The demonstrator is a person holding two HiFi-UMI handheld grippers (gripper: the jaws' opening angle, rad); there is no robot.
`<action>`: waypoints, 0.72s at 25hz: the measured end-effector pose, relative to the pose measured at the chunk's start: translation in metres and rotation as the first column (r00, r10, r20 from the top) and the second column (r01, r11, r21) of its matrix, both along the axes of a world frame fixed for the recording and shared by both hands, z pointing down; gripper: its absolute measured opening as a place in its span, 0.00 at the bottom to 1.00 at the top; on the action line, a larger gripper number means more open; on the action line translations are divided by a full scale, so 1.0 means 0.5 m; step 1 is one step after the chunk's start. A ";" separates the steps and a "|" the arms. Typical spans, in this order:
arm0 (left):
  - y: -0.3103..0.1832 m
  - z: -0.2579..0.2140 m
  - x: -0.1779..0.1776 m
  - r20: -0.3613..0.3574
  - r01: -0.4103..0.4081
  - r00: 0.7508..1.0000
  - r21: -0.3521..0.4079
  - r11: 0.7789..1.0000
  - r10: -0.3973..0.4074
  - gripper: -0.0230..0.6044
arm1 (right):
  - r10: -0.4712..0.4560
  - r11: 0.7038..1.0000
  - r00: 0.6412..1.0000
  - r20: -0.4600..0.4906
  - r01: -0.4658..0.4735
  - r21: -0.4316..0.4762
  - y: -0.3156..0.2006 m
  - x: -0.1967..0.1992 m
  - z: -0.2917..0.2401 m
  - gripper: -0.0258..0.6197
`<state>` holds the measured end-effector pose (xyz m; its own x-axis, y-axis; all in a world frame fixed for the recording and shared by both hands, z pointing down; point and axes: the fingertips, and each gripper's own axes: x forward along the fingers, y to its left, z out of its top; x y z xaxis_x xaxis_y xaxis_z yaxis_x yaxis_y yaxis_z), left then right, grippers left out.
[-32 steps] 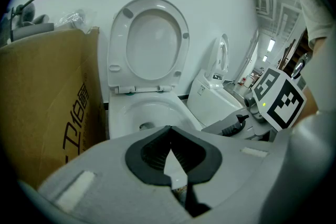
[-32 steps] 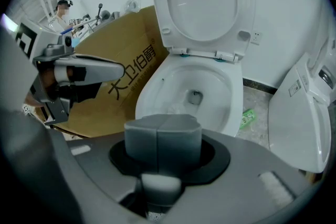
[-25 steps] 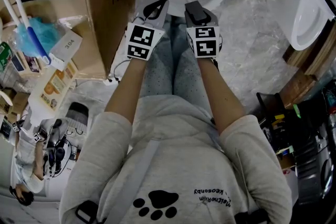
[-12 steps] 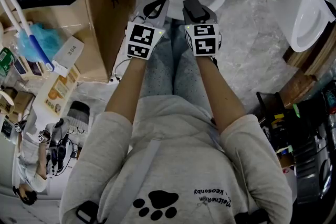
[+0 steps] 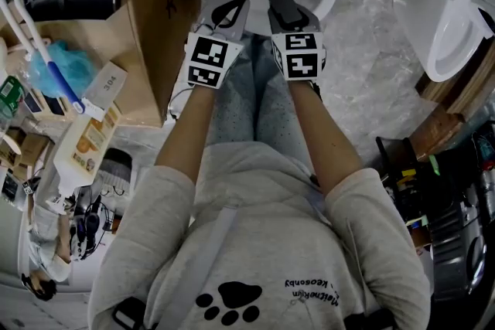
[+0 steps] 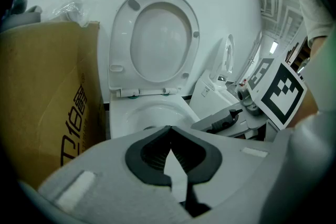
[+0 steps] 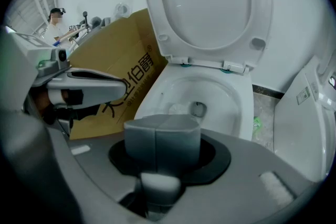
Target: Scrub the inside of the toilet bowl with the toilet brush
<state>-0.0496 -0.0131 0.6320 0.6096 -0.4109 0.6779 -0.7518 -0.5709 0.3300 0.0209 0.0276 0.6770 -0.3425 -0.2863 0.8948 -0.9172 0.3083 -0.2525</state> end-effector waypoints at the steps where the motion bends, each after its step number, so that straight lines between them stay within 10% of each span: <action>1: -0.003 0.000 0.000 0.001 0.000 1.000 0.000 1.000 0.000 0.03 | 0.000 1.000 1.000 0.000 0.000 0.000 -0.004 0.000 0.001 0.28; 18: -0.047 -0.003 0.010 0.004 0.002 1.000 -0.002 1.000 -0.002 0.03 | 0.023 1.000 1.000 0.010 -0.023 -0.002 -0.072 0.009 -0.003 0.28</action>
